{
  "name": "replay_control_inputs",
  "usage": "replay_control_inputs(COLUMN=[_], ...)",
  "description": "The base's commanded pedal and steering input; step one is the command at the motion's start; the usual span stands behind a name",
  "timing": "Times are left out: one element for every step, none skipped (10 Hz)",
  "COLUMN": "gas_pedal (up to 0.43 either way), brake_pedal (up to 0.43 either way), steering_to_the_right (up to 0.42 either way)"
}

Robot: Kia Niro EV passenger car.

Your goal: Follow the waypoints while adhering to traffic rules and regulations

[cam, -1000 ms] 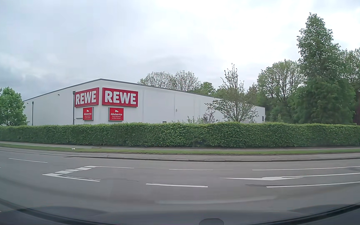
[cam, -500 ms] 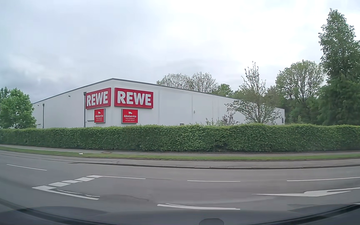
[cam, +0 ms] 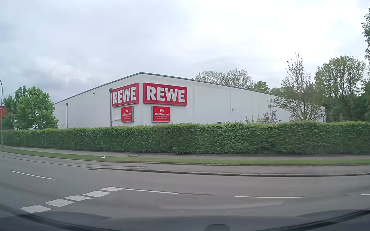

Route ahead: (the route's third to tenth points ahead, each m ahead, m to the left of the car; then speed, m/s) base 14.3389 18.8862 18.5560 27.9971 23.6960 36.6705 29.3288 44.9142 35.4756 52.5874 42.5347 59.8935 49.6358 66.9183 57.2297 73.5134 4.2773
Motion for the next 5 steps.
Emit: replay_control_inputs(gas_pedal=[0.130,0.118,0.110,0.110,0.110], brake_pedal=[0.000,0.000,0.000,0.000,0.000], steering_to_the_right=[-0.340,-0.356,-0.377,-0.391,-0.396])
